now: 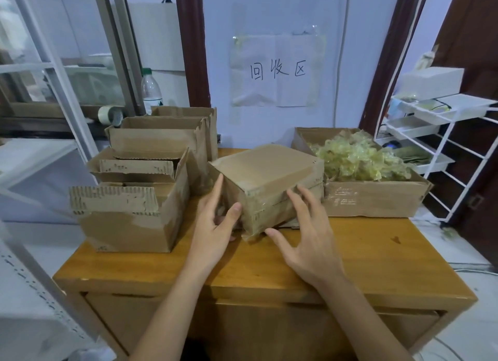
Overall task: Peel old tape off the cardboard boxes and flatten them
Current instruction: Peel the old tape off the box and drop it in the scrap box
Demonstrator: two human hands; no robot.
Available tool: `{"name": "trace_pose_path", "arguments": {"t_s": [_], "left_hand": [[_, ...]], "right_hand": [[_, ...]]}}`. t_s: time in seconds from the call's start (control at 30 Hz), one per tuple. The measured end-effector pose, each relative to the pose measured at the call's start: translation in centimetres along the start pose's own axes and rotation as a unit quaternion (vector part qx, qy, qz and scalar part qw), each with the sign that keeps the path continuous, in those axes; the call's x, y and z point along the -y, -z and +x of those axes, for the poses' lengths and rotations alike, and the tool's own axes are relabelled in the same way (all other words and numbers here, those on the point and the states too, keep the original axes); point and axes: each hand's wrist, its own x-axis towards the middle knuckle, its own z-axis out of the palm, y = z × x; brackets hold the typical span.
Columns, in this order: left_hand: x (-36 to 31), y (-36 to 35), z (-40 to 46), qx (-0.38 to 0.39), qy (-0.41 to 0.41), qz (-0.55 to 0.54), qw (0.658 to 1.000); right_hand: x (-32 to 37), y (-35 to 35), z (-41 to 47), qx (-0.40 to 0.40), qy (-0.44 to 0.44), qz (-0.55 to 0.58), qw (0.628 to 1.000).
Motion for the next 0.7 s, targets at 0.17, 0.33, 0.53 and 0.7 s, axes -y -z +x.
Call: {"name": "trace_pose_path", "arguments": {"t_s": [0.17, 0.33, 0.53, 0.7], "left_hand": [[0.3, -0.1, 0.1, 0.008, -0.016, 0.031, 0.999], [1.3, -0.1, 0.3, 0.005, -0.035, 0.060, 0.998], [1.5, -0.2, 0.5, -0.010, -0.039, 0.063, 0.997], [1.2, -0.3, 0.4, -0.021, -0.032, 0.051, 0.998]], "right_hand": [[0.7, -0.2, 0.1, 0.008, -0.035, -0.022, 0.999], [3.5, -1.8, -0.1, -0.019, -0.125, -0.003, 0.992], [5.9, -3.3, 0.5, -0.072, -0.202, 0.005, 0.977], [7.7, -4.4, 1.4, -0.125, -0.248, -0.004, 0.961]]}}
